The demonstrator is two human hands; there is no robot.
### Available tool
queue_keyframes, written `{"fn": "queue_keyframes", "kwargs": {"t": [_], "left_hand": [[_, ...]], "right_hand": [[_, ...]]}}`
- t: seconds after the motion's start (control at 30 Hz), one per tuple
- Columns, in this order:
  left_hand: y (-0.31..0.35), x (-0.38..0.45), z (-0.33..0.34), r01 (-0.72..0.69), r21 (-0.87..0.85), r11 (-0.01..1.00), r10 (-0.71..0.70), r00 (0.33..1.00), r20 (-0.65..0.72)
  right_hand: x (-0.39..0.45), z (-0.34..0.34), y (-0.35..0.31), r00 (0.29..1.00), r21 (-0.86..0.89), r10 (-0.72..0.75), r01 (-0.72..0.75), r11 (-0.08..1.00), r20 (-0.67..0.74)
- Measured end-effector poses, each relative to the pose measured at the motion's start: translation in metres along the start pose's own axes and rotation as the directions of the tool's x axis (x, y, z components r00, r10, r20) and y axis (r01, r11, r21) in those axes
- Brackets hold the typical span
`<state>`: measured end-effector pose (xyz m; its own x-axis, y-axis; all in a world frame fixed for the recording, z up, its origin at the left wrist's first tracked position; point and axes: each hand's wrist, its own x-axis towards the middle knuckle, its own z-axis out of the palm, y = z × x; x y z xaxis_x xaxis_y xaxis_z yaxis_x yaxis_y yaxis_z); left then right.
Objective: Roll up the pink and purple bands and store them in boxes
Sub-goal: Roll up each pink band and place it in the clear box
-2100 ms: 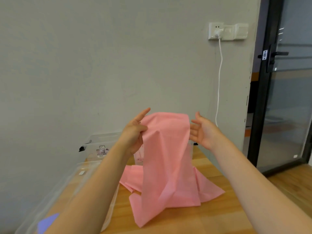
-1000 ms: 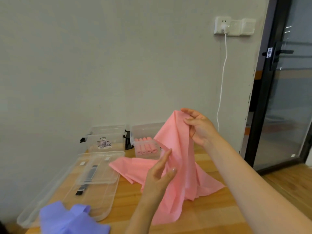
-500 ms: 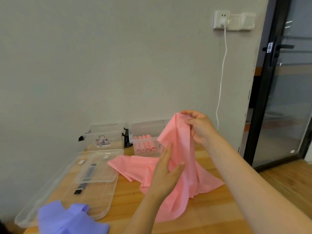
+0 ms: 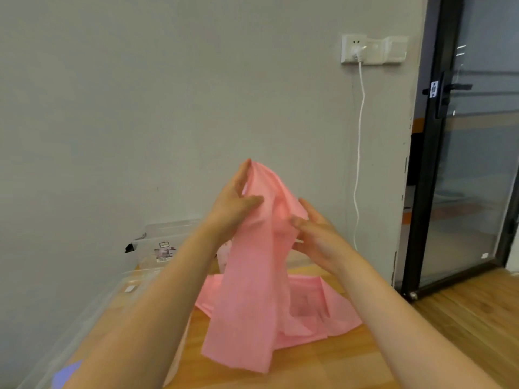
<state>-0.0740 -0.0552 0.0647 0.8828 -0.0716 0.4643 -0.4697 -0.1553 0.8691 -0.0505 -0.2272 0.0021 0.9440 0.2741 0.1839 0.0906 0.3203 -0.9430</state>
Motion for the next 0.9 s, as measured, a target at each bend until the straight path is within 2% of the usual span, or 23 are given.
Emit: {"fn": "queue_keyframes", "kwargs": {"t": [0.1, 0.2, 0.27, 0.37, 0.4, 0.47, 0.53, 0.6, 0.7, 0.8, 0.9], "left_hand": [[0.025, 0.012, -0.009, -0.060, -0.030, 0.998, 0.060, 0.998, -0.029], [0.032, 0.006, -0.014, -0.054, -0.162, 0.985, 0.050, 0.998, -0.029], [0.013, -0.005, -0.013, 0.031, -0.179, 0.983, -0.037, 0.999, -0.032], [-0.028, -0.030, -0.009, 0.187, -0.212, 0.959, -0.199, 0.979, -0.038], [-0.039, -0.038, -0.009, 0.223, -0.224, 0.949, -0.235, 0.972, -0.027], [-0.053, -0.052, -0.008, 0.276, -0.248, 0.929, -0.286, 0.958, -0.007], [-0.060, -0.060, -0.009, 0.312, -0.258, 0.915, -0.326, 0.945, -0.013], [-0.062, -0.060, -0.009, 0.318, -0.255, 0.913, -0.333, 0.943, -0.019], [-0.061, -0.051, -0.013, 0.286, -0.276, 0.917, -0.295, 0.956, 0.012], [-0.060, -0.035, -0.020, 0.287, -0.263, 0.921, -0.293, 0.956, 0.015], [-0.076, -0.008, -0.027, 0.332, -0.209, 0.920, -0.345, 0.938, -0.030]], "right_hand": [[0.008, 0.015, -0.028, 0.962, 0.020, -0.219, 0.225, 0.974, -0.165], [0.006, 0.018, -0.048, 0.932, 0.107, -0.286, 0.315, 0.943, -0.223], [0.004, 0.016, -0.038, 0.938, -0.023, -0.229, 0.231, 0.973, -0.261], [-0.003, 0.004, -0.002, 0.955, -0.328, -0.075, -0.024, 0.944, -0.286], [-0.007, -0.001, 0.007, 0.957, -0.353, -0.019, -0.088, 0.931, -0.289], [-0.016, -0.010, 0.013, 0.953, -0.265, 0.072, -0.154, 0.952, -0.294], [-0.020, -0.016, 0.013, 0.955, -0.144, 0.117, -0.161, 0.976, -0.274], [-0.017, -0.017, 0.012, 0.947, -0.083, 0.087, -0.118, 0.989, -0.310], [-0.011, -0.013, 0.009, 0.911, -0.168, -0.043, -0.029, 0.985, -0.410], [-0.005, -0.011, 0.006, 0.943, -0.207, -0.133, 0.071, 0.976, -0.305], [0.018, -0.011, 0.009, 0.952, -0.273, -0.115, 0.035, 0.961, -0.285]]}}
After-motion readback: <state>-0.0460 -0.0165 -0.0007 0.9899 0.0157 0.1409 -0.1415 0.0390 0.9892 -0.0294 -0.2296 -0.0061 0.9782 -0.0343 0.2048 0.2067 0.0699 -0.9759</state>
